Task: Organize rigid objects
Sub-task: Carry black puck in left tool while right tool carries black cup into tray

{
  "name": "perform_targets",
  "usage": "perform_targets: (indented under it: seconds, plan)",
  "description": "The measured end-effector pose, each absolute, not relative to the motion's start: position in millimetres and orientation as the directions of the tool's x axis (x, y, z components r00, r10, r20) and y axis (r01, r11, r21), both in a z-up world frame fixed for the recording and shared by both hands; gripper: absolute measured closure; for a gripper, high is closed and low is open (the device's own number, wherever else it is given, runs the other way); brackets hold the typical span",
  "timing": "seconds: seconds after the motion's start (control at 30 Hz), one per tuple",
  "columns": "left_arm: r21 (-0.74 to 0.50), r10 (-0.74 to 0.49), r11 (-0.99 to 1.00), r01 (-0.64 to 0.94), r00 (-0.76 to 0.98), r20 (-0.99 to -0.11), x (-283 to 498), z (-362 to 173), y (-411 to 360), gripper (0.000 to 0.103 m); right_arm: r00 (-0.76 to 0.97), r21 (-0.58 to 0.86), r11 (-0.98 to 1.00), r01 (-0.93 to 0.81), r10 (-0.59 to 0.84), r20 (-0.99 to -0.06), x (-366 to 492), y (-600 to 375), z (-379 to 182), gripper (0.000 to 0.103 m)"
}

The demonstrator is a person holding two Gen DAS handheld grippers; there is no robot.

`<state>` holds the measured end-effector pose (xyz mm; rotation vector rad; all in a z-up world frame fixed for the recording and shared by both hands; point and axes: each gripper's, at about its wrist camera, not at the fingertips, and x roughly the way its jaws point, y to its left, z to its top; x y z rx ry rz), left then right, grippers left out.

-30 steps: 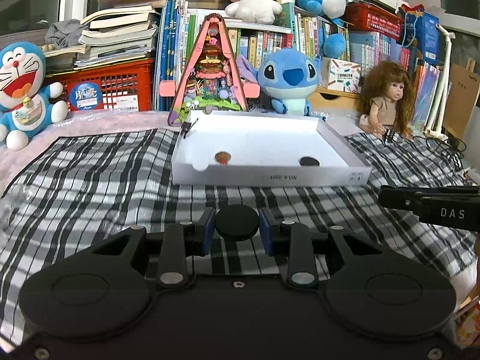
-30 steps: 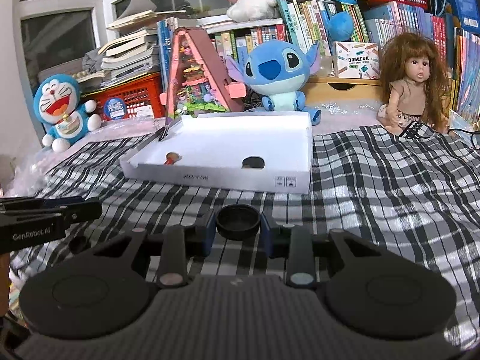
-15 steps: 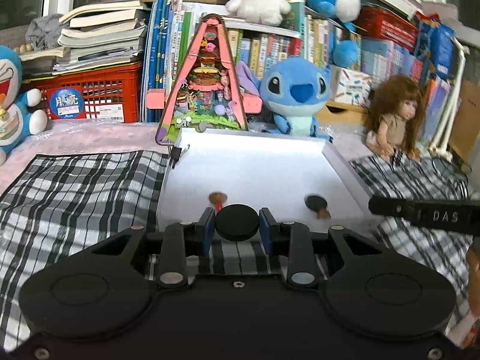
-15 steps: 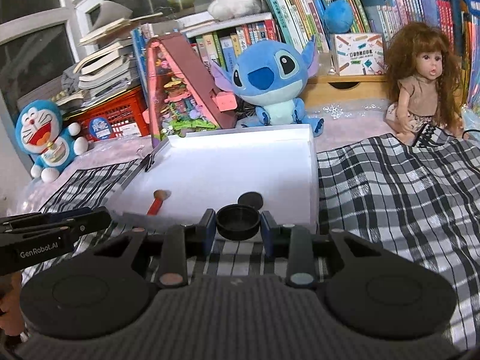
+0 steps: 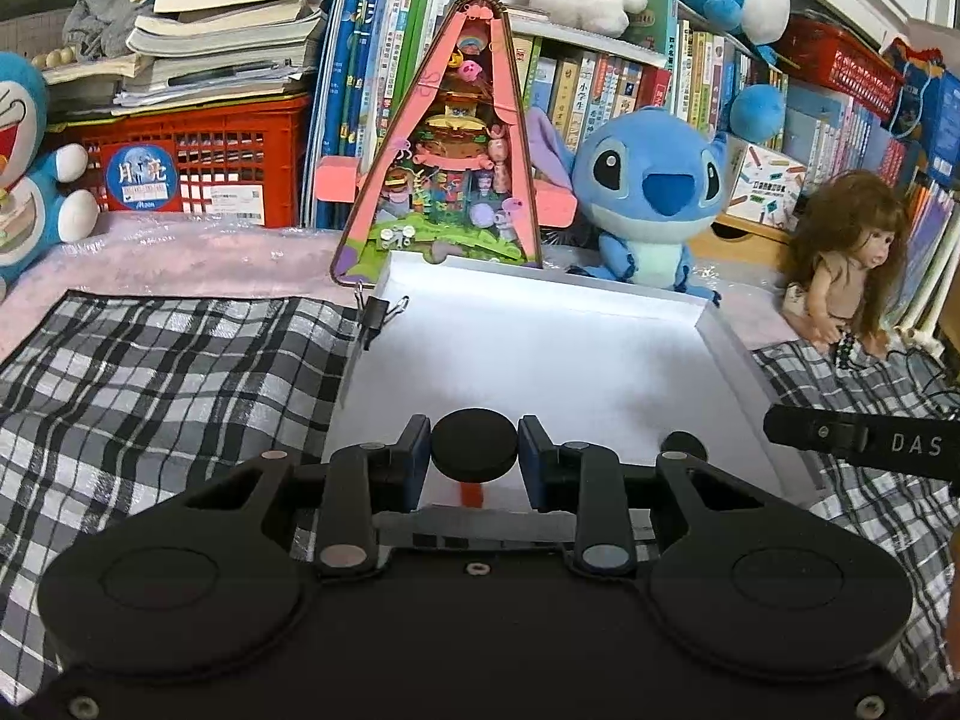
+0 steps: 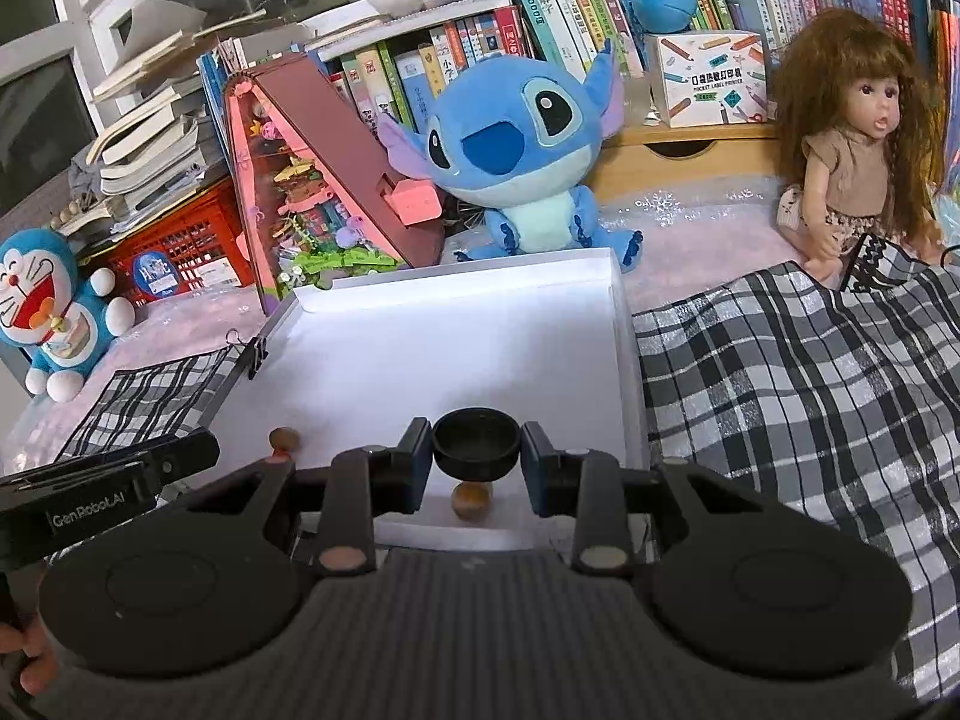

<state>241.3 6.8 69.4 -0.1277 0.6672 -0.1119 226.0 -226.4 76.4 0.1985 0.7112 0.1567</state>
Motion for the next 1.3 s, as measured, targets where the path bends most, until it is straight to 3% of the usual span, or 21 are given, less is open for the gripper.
perform_targets:
  seconds: [0.63,1.3]
  plan:
    - [-0.167,-0.145,0.985,0.047,0.749,-0.646,286,60,4,0.073,0.73,0.205,0.977,-0.06,0.183,-0.659,256,-219,75,0.066]
    - [-0.139,-0.122,0.99,0.035,0.722,-0.681,332,27,-10,0.073,0.695,0.199,0.979,-0.043,0.173,-0.698,308,-203,34,0.066]
